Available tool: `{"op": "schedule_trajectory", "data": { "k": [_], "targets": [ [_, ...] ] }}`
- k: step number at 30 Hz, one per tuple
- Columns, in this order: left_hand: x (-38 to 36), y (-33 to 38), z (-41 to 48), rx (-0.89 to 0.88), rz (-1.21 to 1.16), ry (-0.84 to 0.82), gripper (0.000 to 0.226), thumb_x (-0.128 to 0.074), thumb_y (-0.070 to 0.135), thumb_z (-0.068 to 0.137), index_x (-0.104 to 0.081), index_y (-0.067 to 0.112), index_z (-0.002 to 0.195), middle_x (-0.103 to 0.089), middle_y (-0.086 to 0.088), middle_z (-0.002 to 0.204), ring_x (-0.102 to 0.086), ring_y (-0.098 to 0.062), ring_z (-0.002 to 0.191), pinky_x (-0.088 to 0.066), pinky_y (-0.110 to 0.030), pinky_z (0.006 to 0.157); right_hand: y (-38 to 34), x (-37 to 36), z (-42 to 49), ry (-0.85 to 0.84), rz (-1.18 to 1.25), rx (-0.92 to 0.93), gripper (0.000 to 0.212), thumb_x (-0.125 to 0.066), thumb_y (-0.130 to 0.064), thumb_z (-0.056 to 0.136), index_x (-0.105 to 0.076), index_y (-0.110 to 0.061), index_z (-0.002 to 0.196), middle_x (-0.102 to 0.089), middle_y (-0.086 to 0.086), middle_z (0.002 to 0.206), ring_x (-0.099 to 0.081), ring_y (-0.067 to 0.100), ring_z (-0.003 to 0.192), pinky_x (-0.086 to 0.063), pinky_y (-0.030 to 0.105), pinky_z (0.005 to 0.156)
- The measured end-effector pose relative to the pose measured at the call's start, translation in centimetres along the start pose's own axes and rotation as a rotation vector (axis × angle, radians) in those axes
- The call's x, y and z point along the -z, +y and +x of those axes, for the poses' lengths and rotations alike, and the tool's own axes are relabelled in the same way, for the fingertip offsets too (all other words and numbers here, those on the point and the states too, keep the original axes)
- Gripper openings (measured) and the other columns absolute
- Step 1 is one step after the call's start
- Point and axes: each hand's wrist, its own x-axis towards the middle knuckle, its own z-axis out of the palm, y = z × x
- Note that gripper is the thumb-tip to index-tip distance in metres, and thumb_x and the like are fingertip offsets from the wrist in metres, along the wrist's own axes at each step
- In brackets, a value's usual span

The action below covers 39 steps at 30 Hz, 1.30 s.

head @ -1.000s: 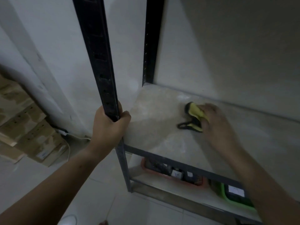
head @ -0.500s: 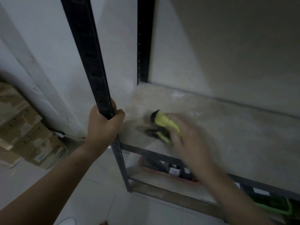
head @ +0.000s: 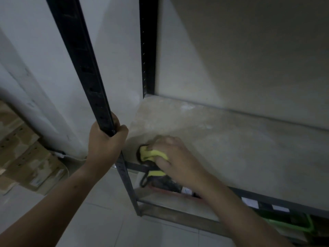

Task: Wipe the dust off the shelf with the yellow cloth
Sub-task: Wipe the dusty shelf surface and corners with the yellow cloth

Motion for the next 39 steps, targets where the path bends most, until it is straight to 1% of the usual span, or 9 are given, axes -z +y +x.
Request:
{"op": "schedule_trajectory", "data": {
  "k": [2, 5, 8, 16, 23, 27, 31, 34, 39],
  "targets": [
    [-0.1, 0.2, -0.1, 0.001, 0.013, 0.011, 0.023, -0.054, 0.015, 0.077, -0.033, 0.020, 0.069, -0.032, 0.009, 0.059, -0.033, -0.006, 0.053, -0.030, -0.018, 0.051, 2.9, 3.0, -0.9, 0.092, 0.032, -0.111, 0.037, -0.054, -0.018, 0.085, -0.064, -0.023, 0.120, -0.057, 0.003, 0.121, -0.049, 0.021, 0.112, -0.038, 0.034, 0.102],
    [-0.1, 0.3, 0.0, 0.002, 0.011, 0.006, 0.032, -0.054, 0.012, 0.078, -0.034, 0.031, 0.062, -0.034, 0.010, 0.058, -0.034, -0.007, 0.053, -0.031, -0.019, 0.052, 8.8, 7.2, -3.5, 0.239, -0.330, -0.503, 0.040, -0.048, -0.025, 0.090, -0.057, -0.024, 0.130, -0.052, 0.010, 0.129, -0.047, 0.030, 0.112, -0.041, 0.041, 0.098],
    [0.0, 0.2, -0.1, -0.014, 0.024, -0.005, 0.037, -0.054, 0.010, 0.078, -0.036, 0.037, 0.060, -0.036, 0.012, 0.057, -0.037, -0.005, 0.053, -0.032, -0.014, 0.052, 11.7, 8.0, -5.1, 0.185, -0.458, -0.698, 0.047, -0.043, -0.035, 0.093, -0.044, -0.022, 0.139, -0.046, 0.012, 0.139, -0.043, 0.034, 0.124, -0.036, 0.046, 0.106],
    [-0.2, 0.0, 0.0, -0.008, 0.007, -0.002, 0.036, -0.055, 0.011, 0.077, -0.040, 0.039, 0.060, -0.039, 0.014, 0.056, -0.039, -0.005, 0.051, -0.034, -0.014, 0.050, 12.4, 5.3, 2.4, 0.239, -0.525, -0.522, 0.042, -0.046, -0.025, 0.093, -0.055, 0.002, 0.123, -0.055, 0.025, 0.125, -0.049, 0.040, 0.117, -0.037, 0.045, 0.104],
    [0.0, 0.1, 0.0, -0.002, 0.024, -0.019, 0.031, -0.056, 0.010, 0.078, -0.033, 0.025, 0.063, -0.036, 0.008, 0.056, -0.037, -0.004, 0.050, -0.033, -0.015, 0.047, 9.1, 3.2, 12.2, 0.212, -0.518, -0.480, 0.037, -0.048, -0.028, 0.092, -0.062, 0.001, 0.109, -0.060, 0.025, 0.115, -0.054, 0.039, 0.109, -0.040, 0.044, 0.094],
    [0.1, -0.2, 0.0, -0.044, 0.047, -0.030, 0.028, -0.057, 0.009, 0.077, -0.032, 0.017, 0.067, -0.036, 0.006, 0.057, -0.037, -0.004, 0.050, -0.032, -0.015, 0.048, 3.9, -0.3, 16.7, 0.000, -0.241, -0.283, 0.047, -0.057, -0.045, 0.080, -0.060, -0.017, 0.117, -0.051, 0.011, 0.131, -0.050, 0.031, 0.120, -0.040, 0.036, 0.102],
    [0.2, -0.3, 0.2, -0.035, 0.061, -0.036, 0.029, -0.058, 0.011, 0.077, -0.034, 0.022, 0.065, -0.042, 0.006, 0.059, -0.042, -0.006, 0.053, -0.034, -0.016, 0.050, 1.4, -0.6, 17.3, -0.200, 0.047, -0.128, 0.061, -0.065, -0.018, 0.079, -0.046, -0.017, 0.137, -0.046, 0.009, 0.139, -0.046, 0.026, 0.125, -0.040, 0.032, 0.101],
    [0.2, -0.3, 0.2, -0.024, 0.048, -0.031, 0.029, -0.058, 0.009, 0.078, -0.033, 0.021, 0.067, -0.040, 0.007, 0.060, -0.039, -0.005, 0.054, -0.033, -0.018, 0.051, 3.5, 2.9, 14.5, 0.000, 0.219, -0.131, 0.060, -0.069, -0.008, 0.073, -0.049, -0.010, 0.129, -0.055, 0.011, 0.125, -0.056, 0.025, 0.112, -0.042, 0.025, 0.088],
    [0.1, -0.2, 0.3, -0.041, 0.053, -0.035, 0.038, -0.055, 0.008, 0.076, -0.038, 0.039, 0.062, -0.042, 0.014, 0.059, -0.041, -0.005, 0.053, -0.033, -0.013, 0.051, 12.7, 11.3, 4.7, 0.397, -0.142, -0.365, 0.053, -0.067, -0.028, 0.070, -0.062, 0.000, 0.114, -0.059, 0.021, 0.118, -0.056, 0.034, 0.112, -0.040, 0.031, 0.093]
  ]
}}
